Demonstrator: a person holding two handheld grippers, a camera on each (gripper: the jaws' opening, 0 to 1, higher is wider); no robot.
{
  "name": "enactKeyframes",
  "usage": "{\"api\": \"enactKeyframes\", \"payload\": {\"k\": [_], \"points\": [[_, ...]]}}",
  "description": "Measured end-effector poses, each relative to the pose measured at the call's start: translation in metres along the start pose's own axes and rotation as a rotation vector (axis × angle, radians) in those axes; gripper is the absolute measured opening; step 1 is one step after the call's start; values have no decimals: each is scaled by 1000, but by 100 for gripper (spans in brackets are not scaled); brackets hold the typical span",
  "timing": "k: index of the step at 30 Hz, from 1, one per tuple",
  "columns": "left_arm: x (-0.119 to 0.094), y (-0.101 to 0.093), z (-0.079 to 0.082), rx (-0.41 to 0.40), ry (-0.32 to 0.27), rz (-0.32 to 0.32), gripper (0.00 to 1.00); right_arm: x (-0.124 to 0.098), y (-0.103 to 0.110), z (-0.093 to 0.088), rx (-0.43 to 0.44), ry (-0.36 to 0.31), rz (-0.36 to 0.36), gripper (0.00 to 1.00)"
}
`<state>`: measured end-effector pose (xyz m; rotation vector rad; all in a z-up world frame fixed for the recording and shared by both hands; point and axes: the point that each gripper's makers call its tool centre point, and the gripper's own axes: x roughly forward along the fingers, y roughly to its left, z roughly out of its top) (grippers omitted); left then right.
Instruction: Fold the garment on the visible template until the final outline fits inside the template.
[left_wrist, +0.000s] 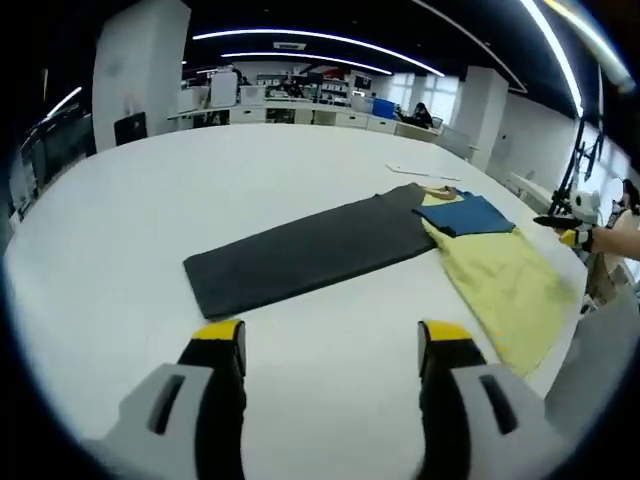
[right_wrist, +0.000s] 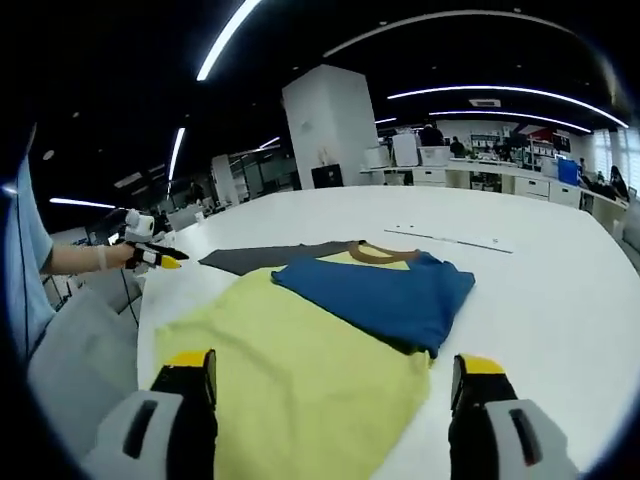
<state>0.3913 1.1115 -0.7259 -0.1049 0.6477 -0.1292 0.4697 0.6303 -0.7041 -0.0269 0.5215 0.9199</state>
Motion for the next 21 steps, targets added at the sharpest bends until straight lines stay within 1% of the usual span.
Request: {"api": "enactKeyframes", "payload": {"k": [2, 4, 6, 7, 9, 11, 13, 14, 15, 16, 17, 18, 19, 21], "points": [[4, 14, -2, -34, 4, 19, 58, -2, 3, -1, -6, 3, 1, 99], [6, 29, -4, -99, 12, 73, 52, -5, 4, -1, -7, 4, -2, 99], [7, 39, -2, -131, -12, 115, 50, -9, 6, 0, -2, 0, -3, 98], [9, 43, -3, -156, -10, 122, 50, -11, 6, 0, -1, -1, -6, 98], [13, 47, -4, -222, -22, 127, 47, -16, 6, -3, -1, 4, -15, 98], [15, 51, -5, -235, -22, 132, 41, -19, 6, -4, 3, 7, -23, 98], [15, 54, -3, -247, -53, 141, 33, -24, 6, -5, 14, 1, -33, 97], [16, 55, -2, -268, -65, 145, 31, -26, 7, -5, 19, -4, -36, 97], [16, 58, -2, -296, -66, 163, 30, -28, 7, -6, 26, -7, -40, 97], [16, 61, -6, -312, -53, 184, 30, -29, 8, -7, 28, -7, -41, 97], [17, 65, -8, -320, -52, 196, 30, -31, 9, -8, 29, -7, -43, 97], [17, 67, -10, -348, -51, 209, 28, -32, 9, -10, 29, -4, -45, 97], [17, 67, -10, -375, -59, 206, 27, -34, 10, -12, 32, 0, -48, 97], [17, 68, -11, -388, -62, 210, 21, -36, 10, -15, 38, 3, -51, 97]]}}
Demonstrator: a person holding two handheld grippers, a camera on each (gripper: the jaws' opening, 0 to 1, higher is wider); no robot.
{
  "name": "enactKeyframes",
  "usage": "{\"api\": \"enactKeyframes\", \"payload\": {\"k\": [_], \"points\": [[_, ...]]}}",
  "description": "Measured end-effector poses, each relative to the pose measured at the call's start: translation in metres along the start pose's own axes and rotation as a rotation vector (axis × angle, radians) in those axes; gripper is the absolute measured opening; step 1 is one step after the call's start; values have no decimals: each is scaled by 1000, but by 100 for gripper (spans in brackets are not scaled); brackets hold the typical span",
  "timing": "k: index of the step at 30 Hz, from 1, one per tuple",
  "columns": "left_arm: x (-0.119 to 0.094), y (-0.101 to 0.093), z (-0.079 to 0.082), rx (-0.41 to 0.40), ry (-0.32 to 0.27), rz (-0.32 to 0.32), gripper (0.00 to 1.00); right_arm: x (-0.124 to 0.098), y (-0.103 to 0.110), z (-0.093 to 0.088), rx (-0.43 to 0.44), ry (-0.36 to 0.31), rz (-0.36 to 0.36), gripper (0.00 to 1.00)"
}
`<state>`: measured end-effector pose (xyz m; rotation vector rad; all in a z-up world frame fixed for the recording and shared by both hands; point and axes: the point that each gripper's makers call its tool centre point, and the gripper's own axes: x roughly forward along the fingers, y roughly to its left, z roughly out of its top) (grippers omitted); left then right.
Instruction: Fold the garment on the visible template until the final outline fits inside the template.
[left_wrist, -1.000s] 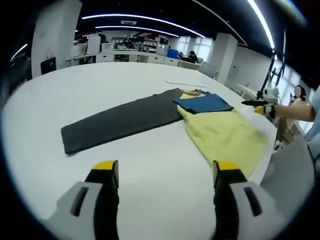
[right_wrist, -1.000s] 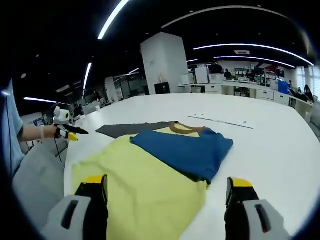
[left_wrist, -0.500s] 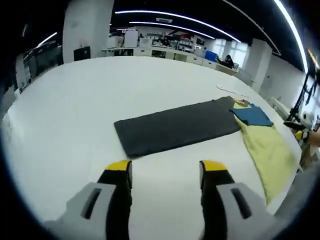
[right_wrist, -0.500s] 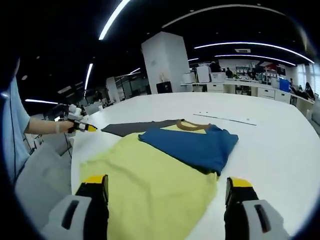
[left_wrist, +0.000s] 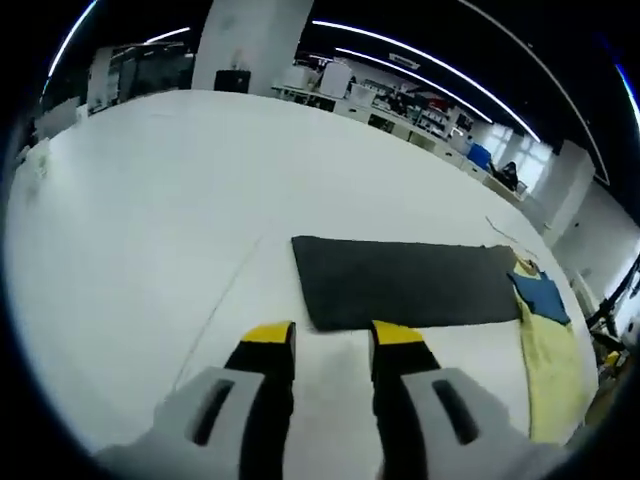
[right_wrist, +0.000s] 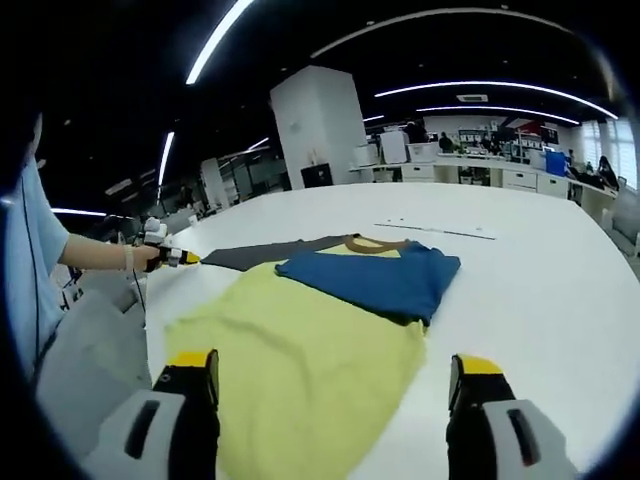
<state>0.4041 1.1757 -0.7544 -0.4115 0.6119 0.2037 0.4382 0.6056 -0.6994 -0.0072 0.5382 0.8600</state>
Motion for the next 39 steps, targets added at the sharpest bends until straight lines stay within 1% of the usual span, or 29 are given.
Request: {"api": "enactKeyframes", "payload": {"k": [2, 3, 4, 5, 6, 9, 10, 11, 14, 17, 20, 23, 24, 25, 26, 27, 28, 29, 31, 32, 33, 34, 35, 36, 37, 38, 39], "points": [[1, 1, 0, -26, -8, 0, 16, -3, -1, -2, 8, -1, -6, 96], [2, -1, 0, -77, -9, -14, 13, -4, -1, -4, 14, 2, -8, 96], [3, 1, 0, -108, -15, -8, 11, -5, -1, -5, 18, 5, -10, 96], [4, 2, 1, -95, -20, -5, 10, -6, -2, -6, 20, 8, -12, 95], [5, 2, 1, -102, -20, -5, 7, -6, -2, -7, 19, 11, -14, 95], [8, 5, 2, -151, -27, 0, 3, -7, -2, -7, 21, 9, -16, 95], [12, 11, 3, -153, -21, 0, 1, -7, -2, -6, 24, 7, -18, 95], [12, 10, 3, -147, -21, -7, 0, -8, -2, -6, 23, 6, -19, 95], [18, 15, 11, -155, -37, -39, 0, -9, -2, -7, 27, 5, -21, 95], [20, 9, 21, -157, -53, -88, 0, -9, -2, -7, 27, 3, -22, 95], [21, -3, 28, -136, -70, -132, 0, -8, 0, -6, 31, -2, -17, 95], [22, -31, 41, -120, -94, -215, 0, -6, 1, -6, 27, -1, -13, 95], [17, -48, 44, -102, -97, -230, 0, -6, 2, -6, 26, -2, -11, 94], [16, -64, 48, -86, -104, -268, 0, -5, 3, -5, 25, -6, -7, 94], [16, -75, 51, -80, -112, -294, 0, -5, 3, -5, 26, -8, -5, 94], [15, -92, 55, -76, -119, -333, 0, -5, 4, -4, 25, -10, -3, 94], [13, -104, 57, -69, -121, -354, 0, -5, 5, -3, 25, -13, -1, 94], [12, -121, 60, -43, -125, -387, 0, -4, 5, -2, 28, -17, 1, 94], [10, -152, 63, -15, -125, -442, 0, -4, 5, -1, 26, -21, 0, 94], [9, -158, 64, -6, -126, -452, 0, -4, 4, -1, 28, -23, 0, 94], [9, -174, 65, 1, -125, -485, 0, -4, 5, 0, 31, -28, 2, 94], [15, -178, 68, 8, -125, -504, 0, -4, 5, 0, 37, -35, 4, 94], [18, -187, 70, 3, -125, -507, 0, -5, 5, 0, 39, -36, 4, 94], [19, -194, 71, 6, -123, -524, 0, -5, 4, 0, 39, -39, 2, 93], [21, -206, 70, 16, -117, -543, 0, -6, 2, -1, 39, -41, 2, 93], [23, -211, 70, 25, -112, -549, 0, -7, 2, -1, 42, -45, 2, 93], [24, -221, 69, 32, -106, -564, 0, -8, 2, -1, 45, -49, 2, 92]]}}
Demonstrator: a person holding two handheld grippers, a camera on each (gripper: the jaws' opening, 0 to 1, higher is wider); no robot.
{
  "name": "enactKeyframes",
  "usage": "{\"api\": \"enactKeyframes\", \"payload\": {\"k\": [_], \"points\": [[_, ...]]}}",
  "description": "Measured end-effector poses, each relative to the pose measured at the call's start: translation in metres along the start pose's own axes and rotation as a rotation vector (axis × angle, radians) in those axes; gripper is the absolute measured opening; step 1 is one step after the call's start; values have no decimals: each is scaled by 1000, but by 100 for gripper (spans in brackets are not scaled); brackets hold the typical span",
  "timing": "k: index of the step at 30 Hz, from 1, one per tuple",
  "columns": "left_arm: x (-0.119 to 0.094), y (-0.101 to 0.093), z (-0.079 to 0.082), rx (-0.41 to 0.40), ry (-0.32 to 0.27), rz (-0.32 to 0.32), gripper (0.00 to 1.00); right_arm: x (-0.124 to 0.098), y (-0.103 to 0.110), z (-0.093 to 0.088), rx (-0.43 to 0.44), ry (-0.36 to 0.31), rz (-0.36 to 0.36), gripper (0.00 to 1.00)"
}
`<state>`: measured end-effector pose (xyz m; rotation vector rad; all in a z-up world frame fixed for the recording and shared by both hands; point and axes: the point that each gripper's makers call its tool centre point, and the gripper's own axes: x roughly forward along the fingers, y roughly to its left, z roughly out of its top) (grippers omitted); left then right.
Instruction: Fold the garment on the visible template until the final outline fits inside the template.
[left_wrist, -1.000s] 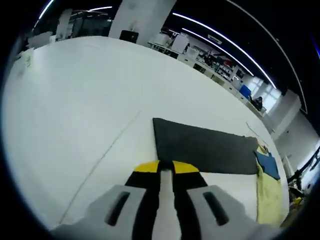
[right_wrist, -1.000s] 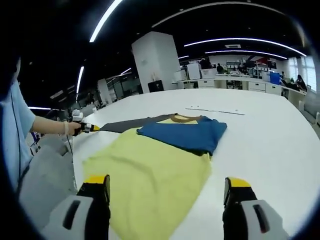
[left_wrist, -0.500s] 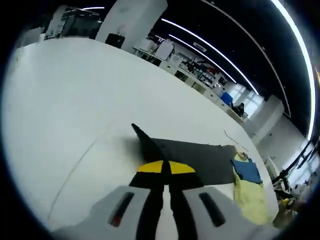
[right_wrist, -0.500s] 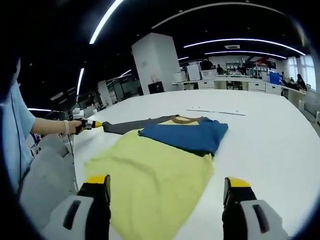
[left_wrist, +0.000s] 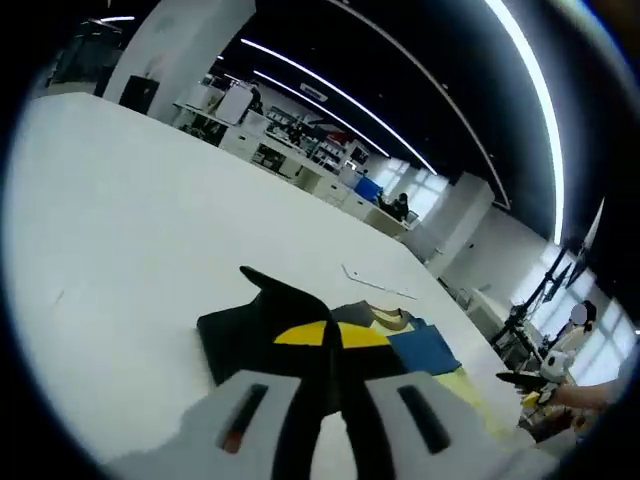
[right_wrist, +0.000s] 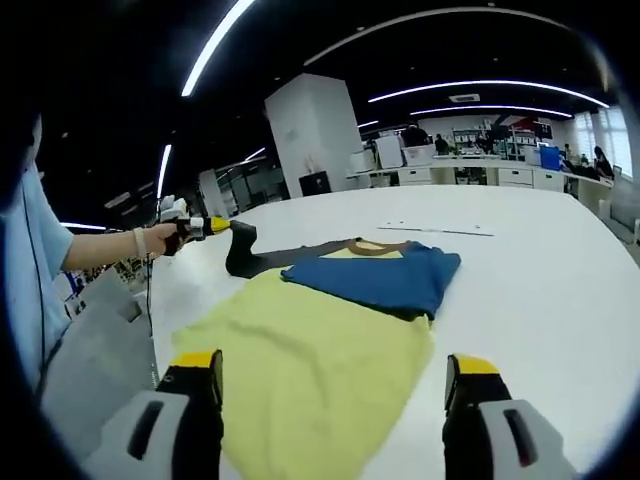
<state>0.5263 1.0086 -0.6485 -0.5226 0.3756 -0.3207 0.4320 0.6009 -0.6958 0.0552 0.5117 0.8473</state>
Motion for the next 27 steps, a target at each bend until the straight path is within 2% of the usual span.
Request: {"api": "enactKeyframes", "payload": {"k": [9, 21, 27], "points": [[34, -41, -11, 0, 39, -81, 0, -7, -4, -6, 31, -22, -1, 93], [85, -109, -23, -8, 75, -239, 0, -16, -8, -5, 69, -58, -12, 92], [106, -135, -25, -11, 84, -294, 0, -20, -9, -10, 81, -59, -20, 92]]}}
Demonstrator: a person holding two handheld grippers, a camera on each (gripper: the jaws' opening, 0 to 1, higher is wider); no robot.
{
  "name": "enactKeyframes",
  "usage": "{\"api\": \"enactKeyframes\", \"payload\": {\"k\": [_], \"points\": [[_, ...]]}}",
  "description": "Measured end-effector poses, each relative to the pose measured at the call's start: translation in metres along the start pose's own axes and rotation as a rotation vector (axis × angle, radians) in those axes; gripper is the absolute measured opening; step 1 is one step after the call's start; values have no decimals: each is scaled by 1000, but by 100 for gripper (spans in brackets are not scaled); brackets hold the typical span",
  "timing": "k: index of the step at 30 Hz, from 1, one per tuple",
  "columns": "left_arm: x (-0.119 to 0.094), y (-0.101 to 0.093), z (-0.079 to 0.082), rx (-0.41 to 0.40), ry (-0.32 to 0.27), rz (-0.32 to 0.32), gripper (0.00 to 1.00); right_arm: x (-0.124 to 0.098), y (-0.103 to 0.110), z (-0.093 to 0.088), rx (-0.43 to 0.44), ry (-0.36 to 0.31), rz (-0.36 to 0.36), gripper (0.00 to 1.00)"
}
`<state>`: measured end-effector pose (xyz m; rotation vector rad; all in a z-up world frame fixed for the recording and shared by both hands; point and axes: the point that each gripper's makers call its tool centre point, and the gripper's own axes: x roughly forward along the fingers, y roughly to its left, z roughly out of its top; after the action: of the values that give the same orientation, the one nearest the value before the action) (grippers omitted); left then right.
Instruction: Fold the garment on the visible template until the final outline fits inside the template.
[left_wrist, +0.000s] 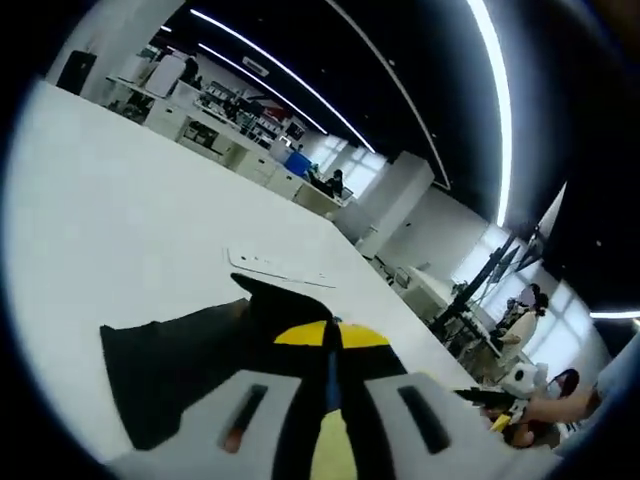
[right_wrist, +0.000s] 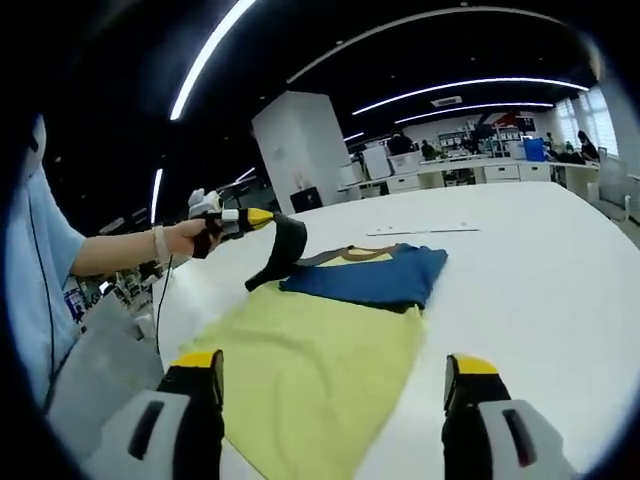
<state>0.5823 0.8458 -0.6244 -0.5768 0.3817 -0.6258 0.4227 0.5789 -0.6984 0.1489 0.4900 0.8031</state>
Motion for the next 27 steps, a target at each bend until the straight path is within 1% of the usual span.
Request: {"api": "enactKeyframes", "payload": {"k": [4, 7, 8, 12, 15, 18, 20, 21, 25, 27], "points": [[22, -17, -1, -17, -7, -42, 0, -4, -1, -2, 9, -4, -9, 92], [37, -30, -7, -39, -11, -85, 0, -7, -2, -3, 16, -4, -17, 91], [43, -36, -10, -38, -9, -106, 0, -8, -3, -3, 15, -3, -19, 91], [62, -55, -26, -44, 13, -153, 0, -12, -7, -6, 21, 1, -29, 91], [73, -65, -34, -61, 22, -174, 0, -14, -8, -5, 28, -6, -36, 91], [88, -77, -48, -72, 50, -203, 0, -16, -10, -8, 29, 2, -41, 91], [94, -81, -59, -75, 73, -214, 0, -17, -10, -7, 28, 1, -44, 91], [98, -83, -66, -82, 90, -220, 0, -19, -11, -7, 33, -1, -44, 91], [105, -92, -89, -83, 140, -244, 0, -22, -14, -8, 42, -5, -54, 90], [110, -99, -104, -92, 170, -255, 0, -22, -14, -10, 49, -5, -57, 90]]}}
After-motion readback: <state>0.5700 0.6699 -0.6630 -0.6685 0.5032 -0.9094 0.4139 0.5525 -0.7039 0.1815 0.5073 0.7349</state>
